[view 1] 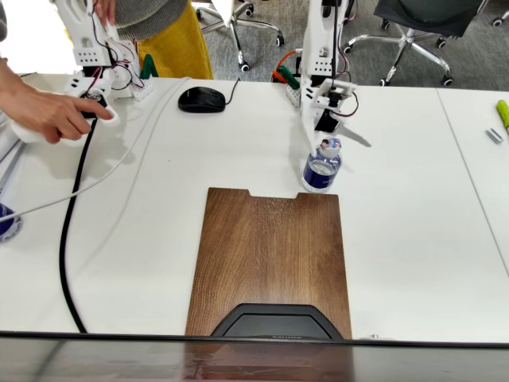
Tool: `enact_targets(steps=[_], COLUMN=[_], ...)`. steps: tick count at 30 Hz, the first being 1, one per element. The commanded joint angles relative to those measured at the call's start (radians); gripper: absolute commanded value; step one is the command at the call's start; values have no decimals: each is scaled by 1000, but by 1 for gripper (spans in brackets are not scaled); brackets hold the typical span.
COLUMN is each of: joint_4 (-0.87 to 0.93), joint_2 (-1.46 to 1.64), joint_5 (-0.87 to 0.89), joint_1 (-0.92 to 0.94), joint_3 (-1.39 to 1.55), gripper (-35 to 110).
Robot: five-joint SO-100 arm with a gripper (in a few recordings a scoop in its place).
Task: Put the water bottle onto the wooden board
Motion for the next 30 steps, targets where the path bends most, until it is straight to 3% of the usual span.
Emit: enact_targets(steps=[1, 11, 30], joint_4=[-26, -26, -21], joint_2=[-3, -20, -20], joint_5=[-9, -15, -37], joint_1=[-23, -20, -20], joint_3=[-21, -18, 5], gripper=[62, 55, 9])
